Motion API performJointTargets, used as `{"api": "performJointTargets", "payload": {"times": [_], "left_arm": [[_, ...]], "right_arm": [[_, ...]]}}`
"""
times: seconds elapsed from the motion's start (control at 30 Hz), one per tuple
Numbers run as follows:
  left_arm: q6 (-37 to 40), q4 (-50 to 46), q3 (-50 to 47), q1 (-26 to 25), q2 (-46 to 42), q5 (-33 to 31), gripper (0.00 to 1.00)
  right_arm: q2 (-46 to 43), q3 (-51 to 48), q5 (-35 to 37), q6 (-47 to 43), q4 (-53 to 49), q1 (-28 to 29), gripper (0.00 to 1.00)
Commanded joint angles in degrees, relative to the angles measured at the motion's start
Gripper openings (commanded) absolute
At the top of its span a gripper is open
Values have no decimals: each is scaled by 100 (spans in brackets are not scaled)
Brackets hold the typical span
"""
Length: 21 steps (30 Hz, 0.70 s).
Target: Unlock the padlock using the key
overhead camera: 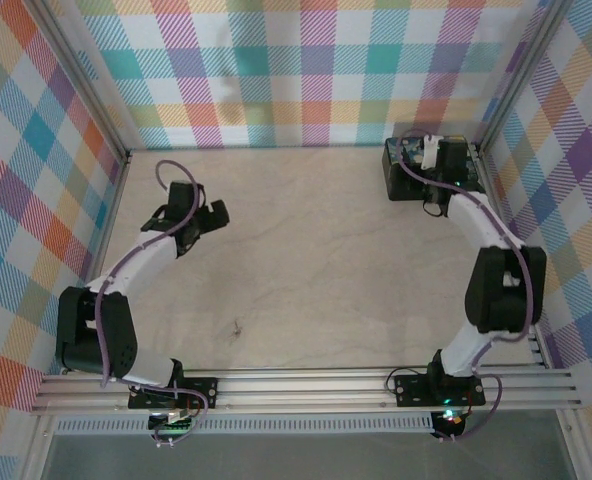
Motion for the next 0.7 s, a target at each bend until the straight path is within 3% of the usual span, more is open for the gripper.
{"api": "performJointTargets", "payload": {"times": [0.0,0.3,0.67], "left_arm": [[-351,-855,179,-432,-221,-185,100],[-387,-1060,228,-1359,-64,-254,100],[-194,-1021,412,-1424,67,-280,100]], "right_arm": [[440,631,-203,-27,-629,4,96],[1676,1912,-148,-139,-862,34,93],[2428,2414,371,-631,-1402,246,88]]}}
